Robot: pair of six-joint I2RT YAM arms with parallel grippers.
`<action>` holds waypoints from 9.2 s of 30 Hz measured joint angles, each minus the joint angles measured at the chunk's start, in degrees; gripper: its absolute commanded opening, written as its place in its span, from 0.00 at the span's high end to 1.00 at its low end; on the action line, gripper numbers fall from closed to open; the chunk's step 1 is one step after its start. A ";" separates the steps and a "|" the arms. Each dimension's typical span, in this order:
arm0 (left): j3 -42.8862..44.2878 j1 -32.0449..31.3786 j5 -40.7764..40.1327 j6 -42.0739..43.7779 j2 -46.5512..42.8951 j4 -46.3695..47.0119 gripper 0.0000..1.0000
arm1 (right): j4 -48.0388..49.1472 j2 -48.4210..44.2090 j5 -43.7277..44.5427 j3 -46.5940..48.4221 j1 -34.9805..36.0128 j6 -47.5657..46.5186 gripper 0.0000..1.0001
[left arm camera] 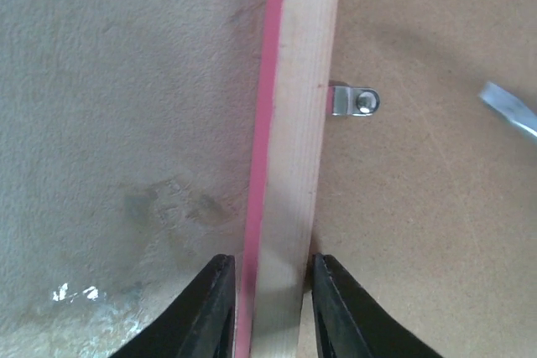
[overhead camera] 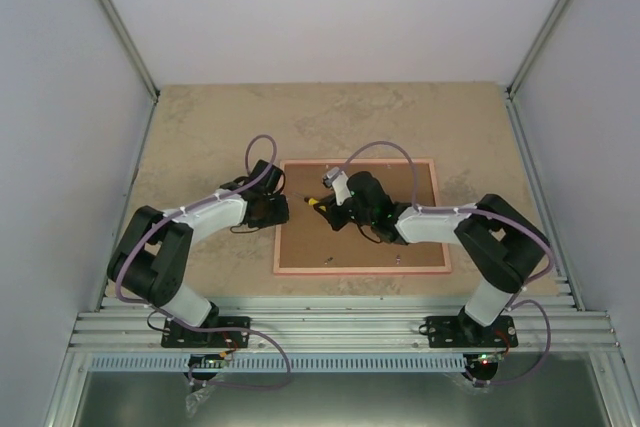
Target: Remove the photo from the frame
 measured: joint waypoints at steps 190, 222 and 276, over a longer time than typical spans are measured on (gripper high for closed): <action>18.97 0.00 -11.54 14.64 1.27 -12.90 0.21 | -5.79 -13.60 5.01 -4.76 -6.23 -2.45 1.00; 37.24 8.57 6.03 34.32 27.89 -17.46 0.38 | -3.65 -14.56 5.01 -5.51 -6.23 -2.47 1.00; 2.05 0.63 5.25 1.27 1.01 -4.72 0.74 | -4.48 -4.94 -4.44 -0.50 -3.08 -4.09 0.99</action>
